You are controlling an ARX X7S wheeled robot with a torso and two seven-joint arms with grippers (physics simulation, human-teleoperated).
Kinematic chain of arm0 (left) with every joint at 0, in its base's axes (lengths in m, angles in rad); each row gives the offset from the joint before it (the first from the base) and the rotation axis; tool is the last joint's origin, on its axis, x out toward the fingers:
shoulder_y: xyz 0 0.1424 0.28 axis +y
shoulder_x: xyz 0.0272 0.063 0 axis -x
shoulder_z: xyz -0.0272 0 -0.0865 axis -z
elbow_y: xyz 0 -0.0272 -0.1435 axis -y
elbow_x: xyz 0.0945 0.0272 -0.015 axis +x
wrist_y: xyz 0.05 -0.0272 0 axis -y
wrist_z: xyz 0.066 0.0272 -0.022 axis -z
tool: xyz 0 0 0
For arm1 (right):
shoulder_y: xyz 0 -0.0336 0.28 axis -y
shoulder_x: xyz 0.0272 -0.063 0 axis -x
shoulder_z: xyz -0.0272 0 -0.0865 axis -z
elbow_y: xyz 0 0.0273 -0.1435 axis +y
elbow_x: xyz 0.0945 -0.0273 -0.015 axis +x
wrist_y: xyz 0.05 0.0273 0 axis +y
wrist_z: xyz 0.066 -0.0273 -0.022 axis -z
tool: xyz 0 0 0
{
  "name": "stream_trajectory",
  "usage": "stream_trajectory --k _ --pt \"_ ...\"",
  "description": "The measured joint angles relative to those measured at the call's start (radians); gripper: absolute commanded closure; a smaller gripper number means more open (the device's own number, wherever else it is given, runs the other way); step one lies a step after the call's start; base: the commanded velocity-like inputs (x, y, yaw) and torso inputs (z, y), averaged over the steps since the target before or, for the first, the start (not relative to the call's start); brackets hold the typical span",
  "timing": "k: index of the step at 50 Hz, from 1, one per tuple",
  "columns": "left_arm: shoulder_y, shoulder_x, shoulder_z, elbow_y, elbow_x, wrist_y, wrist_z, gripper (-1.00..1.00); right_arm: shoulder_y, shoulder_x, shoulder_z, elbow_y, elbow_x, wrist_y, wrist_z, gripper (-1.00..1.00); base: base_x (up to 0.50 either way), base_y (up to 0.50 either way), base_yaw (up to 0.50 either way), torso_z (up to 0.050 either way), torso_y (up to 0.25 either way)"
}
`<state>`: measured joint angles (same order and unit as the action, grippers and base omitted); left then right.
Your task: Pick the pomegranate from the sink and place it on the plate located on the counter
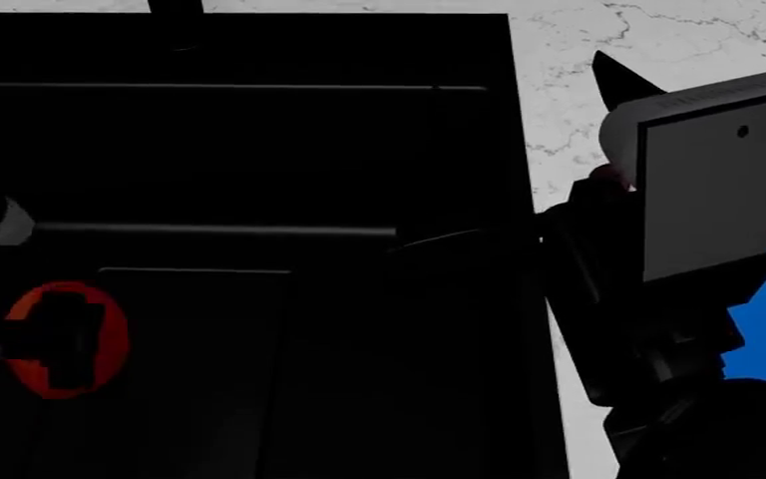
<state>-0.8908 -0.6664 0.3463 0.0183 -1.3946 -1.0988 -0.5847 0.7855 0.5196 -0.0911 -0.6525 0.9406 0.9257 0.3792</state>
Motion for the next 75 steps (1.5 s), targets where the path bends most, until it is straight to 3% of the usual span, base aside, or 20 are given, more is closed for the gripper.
stream_trajectory --k 23,44,50,57,63,75 --pt "0.081 -0.010 -0.122 0.226 -0.061 0.131 0.031 1.00 0.004 0.008 0.014 -0.006 0.030 0.003 0.010 -1.00 0.00 0.00 0.00 0.000 0.000" --pt "0.114 0.012 -0.183 0.267 -0.139 0.186 0.038 1.00 -0.003 0.010 0.018 0.006 0.038 -0.019 0.000 -1.00 0.00 0.00 0.00 0.000 0.000" --pt "0.081 0.189 -0.416 0.300 0.025 -0.099 0.143 1.00 -0.004 -0.075 0.095 -0.030 -0.048 0.090 -0.103 -1.00 0.00 0.00 0.00 0.000 0.000" --pt "0.005 0.290 -0.566 0.273 0.065 -0.299 0.184 1.00 0.027 -0.128 0.182 -0.066 -0.017 0.217 -0.166 -1.00 0.00 0.00 0.00 0.000 0.000" --pt "-0.071 0.321 -0.613 0.202 0.046 -0.384 0.204 1.00 0.064 -0.148 0.253 -0.078 0.066 0.313 -0.193 -1.00 0.00 0.00 0.00 0.000 0.000" --pt "-0.223 0.333 -0.597 -0.030 0.001 -0.440 0.302 1.00 0.136 -0.150 0.364 -0.065 0.295 0.463 -0.181 -1.00 0.00 0.00 0.00 0.000 0.000"
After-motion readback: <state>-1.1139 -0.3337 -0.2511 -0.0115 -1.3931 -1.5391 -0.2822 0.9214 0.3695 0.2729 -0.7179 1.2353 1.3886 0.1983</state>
